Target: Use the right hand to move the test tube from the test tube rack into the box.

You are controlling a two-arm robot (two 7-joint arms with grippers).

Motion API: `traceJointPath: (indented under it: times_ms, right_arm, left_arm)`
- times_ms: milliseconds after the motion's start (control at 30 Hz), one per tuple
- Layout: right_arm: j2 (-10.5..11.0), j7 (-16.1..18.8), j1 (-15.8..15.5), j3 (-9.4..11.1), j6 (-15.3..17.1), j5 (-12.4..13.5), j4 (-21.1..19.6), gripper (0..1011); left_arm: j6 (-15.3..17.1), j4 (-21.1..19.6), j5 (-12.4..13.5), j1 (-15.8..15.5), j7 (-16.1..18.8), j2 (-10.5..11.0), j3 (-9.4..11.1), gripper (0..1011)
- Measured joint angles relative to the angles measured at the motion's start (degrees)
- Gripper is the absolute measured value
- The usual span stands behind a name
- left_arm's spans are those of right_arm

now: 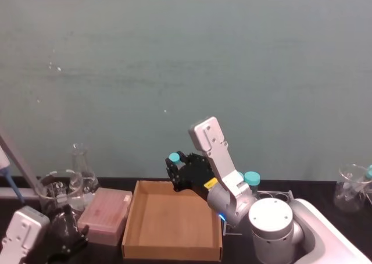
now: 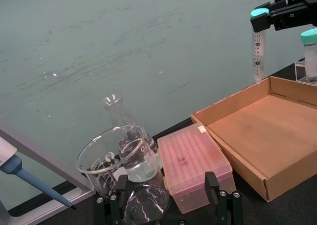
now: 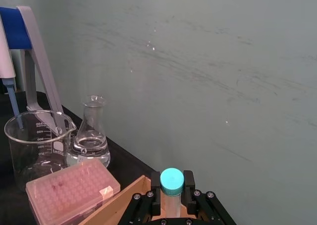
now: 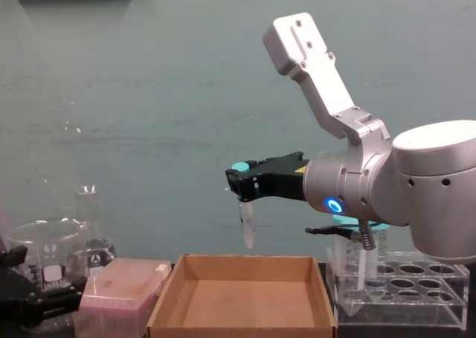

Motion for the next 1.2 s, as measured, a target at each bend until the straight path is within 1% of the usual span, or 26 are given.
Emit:
traceJointPath:
  times_ms: [133,300,333,367,433,467,567,600,633,667,700,733,767,800,833,867,900,967,1200]
  right_arm:
    - [0.06,0.05,-0.02,0.03,-0.05,0.05,-0.13,273]
    - [0.11,0.08,-0.05,0.06,-0.1,0.13,-0.21,414]
    - [0.12,0.09,-0.06,0.07,-0.12,0.17,-0.23,478]
    - [0.12,0.09,-0.06,0.07,-0.12,0.17,-0.23,478]
    - [0.13,0.1,-0.06,0.07,-0.15,0.23,-0.25,536]
    - [0.13,0.11,-0.06,0.07,-0.16,0.24,-0.26,595]
    - [0.15,0.14,-0.06,0.07,-0.19,0.28,-0.29,653]
    - [0.15,0.14,-0.06,0.07,-0.19,0.29,-0.3,720]
    - [0.16,0.15,-0.06,0.07,-0.2,0.3,-0.31,737]
    - [0.16,0.15,-0.06,0.07,-0.21,0.3,-0.31,791]
    - [0.16,0.16,-0.06,0.07,-0.22,0.31,-0.32,791]
    - [0.17,0.17,-0.06,0.07,-0.23,0.32,-0.33,833]
    - [0.17,0.17,-0.06,0.07,-0.23,0.32,-0.34,842]
    - [0.18,0.18,-0.06,0.07,-0.24,0.33,-0.34,901]
    - [0.19,0.19,-0.06,0.07,-0.26,0.35,-0.36,934]
    - [0.19,0.19,-0.06,0.07,-0.26,0.35,-0.36,934]
    - [0.19,0.2,-0.06,0.07,-0.27,0.36,-0.37,980]
    - [0.19,0.21,-0.06,0.07,-0.28,0.37,-0.39,1002]
    - [0.19,0.24,-0.06,0.07,-0.28,0.39,-0.38,1000]
  left_arm:
    - [0.0,0.0,0.0,0.0,0.0,0.0,0.0,1000]
    - [0.0,0.0,0.0,0.0,0.0,0.0,0.0,1000]
    - [0.0,0.0,0.0,0.0,0.0,0.0,0.0,1000]
    - [0.0,0.0,0.0,0.0,0.0,0.0,0.0,1000]
    - [0.0,0.0,0.0,0.0,0.0,0.0,0.0,1000]
    - [0.0,0.0,0.0,0.0,0.0,0.0,0.0,1000]
    - [0.0,0.0,0.0,0.0,0.0,0.0,0.0,1000]
    - [0.0,0.0,0.0,0.0,0.0,0.0,0.0,1000]
    - [0.0,0.0,0.0,0.0,0.0,0.0,0.0,1000]
    - [0.0,0.0,0.0,0.0,0.0,0.0,0.0,1000]
    - [0.0,0.0,0.0,0.0,0.0,0.0,0.0,1000]
    - [0.0,0.0,0.0,0.0,0.0,0.0,0.0,1000]
    - [0.0,0.0,0.0,0.0,0.0,0.0,0.0,1000]
    - [0.0,0.0,0.0,0.0,0.0,0.0,0.0,1000]
    - [0.0,0.0,0.0,0.0,0.0,0.0,0.0,1000]
    - [0.0,0.0,0.0,0.0,0.0,0.0,0.0,1000]
    - [0.0,0.0,0.0,0.0,0.0,0.0,0.0,1000]
    - [0.0,0.0,0.0,0.0,0.0,0.0,0.0,1000]
    - [0.0,0.0,0.0,0.0,0.0,0.0,0.0,1000]
